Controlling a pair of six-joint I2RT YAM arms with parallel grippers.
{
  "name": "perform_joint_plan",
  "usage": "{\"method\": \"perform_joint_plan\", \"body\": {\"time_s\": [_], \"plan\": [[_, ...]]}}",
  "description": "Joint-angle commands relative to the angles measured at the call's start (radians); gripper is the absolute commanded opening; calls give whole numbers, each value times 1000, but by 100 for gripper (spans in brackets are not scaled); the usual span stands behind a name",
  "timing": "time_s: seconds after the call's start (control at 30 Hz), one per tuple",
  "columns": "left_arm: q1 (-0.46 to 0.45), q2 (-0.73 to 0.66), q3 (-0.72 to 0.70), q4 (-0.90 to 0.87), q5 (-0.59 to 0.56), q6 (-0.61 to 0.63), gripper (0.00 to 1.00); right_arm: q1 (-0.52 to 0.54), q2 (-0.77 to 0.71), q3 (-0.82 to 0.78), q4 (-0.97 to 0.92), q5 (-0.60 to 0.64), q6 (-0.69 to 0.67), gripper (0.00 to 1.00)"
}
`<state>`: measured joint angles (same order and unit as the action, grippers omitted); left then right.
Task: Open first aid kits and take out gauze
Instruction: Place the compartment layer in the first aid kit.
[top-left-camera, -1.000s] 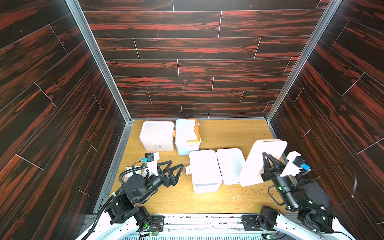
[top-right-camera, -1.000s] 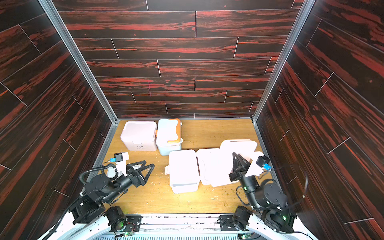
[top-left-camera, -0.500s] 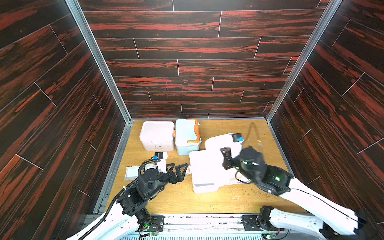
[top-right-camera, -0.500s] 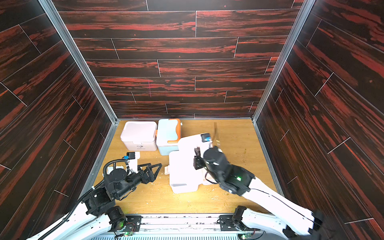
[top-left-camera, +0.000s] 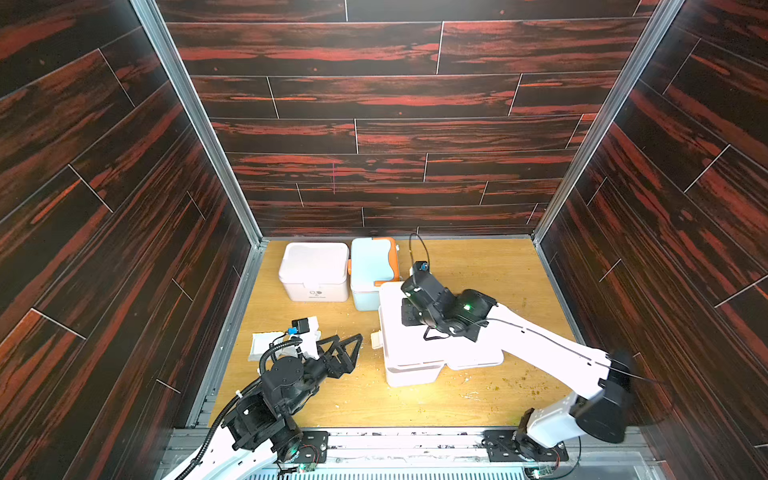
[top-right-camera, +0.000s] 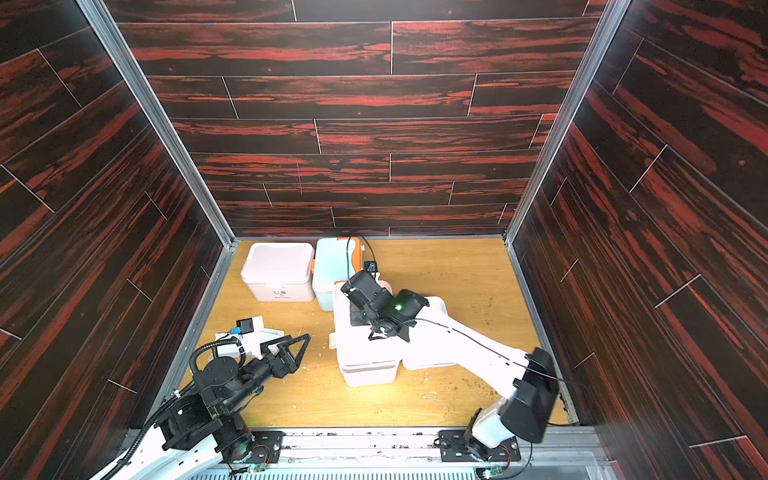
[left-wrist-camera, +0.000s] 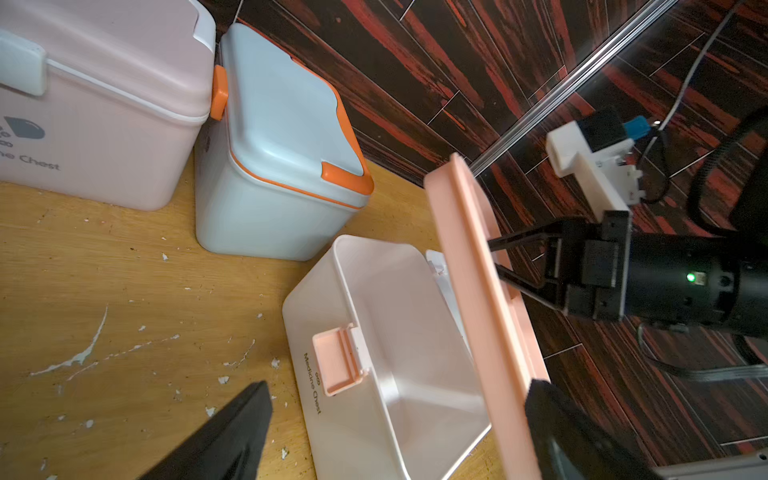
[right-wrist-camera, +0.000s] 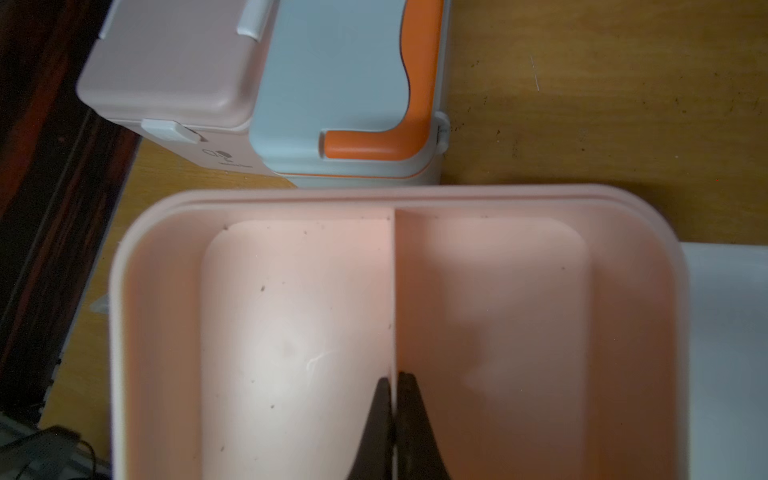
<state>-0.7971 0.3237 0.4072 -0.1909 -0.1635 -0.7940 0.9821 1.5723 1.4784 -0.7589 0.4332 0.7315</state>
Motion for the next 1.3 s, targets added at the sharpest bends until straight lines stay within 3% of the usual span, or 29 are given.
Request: {"method": "perform_joint_plan", "body": {"time_s": [0.0, 0.4, 1.27], "plan": [[-4, -14, -13, -15, -18, -11, 100, -9, 88, 67, -123, 4, 78, 0], [-2, -10, -16, -9, -22, -6, 100, -32, 221, 114, -152, -29, 57, 0], [-2, 17, -15, 14, -18, -7, 100, -37, 280, 96, -140, -45, 37, 0]]}}
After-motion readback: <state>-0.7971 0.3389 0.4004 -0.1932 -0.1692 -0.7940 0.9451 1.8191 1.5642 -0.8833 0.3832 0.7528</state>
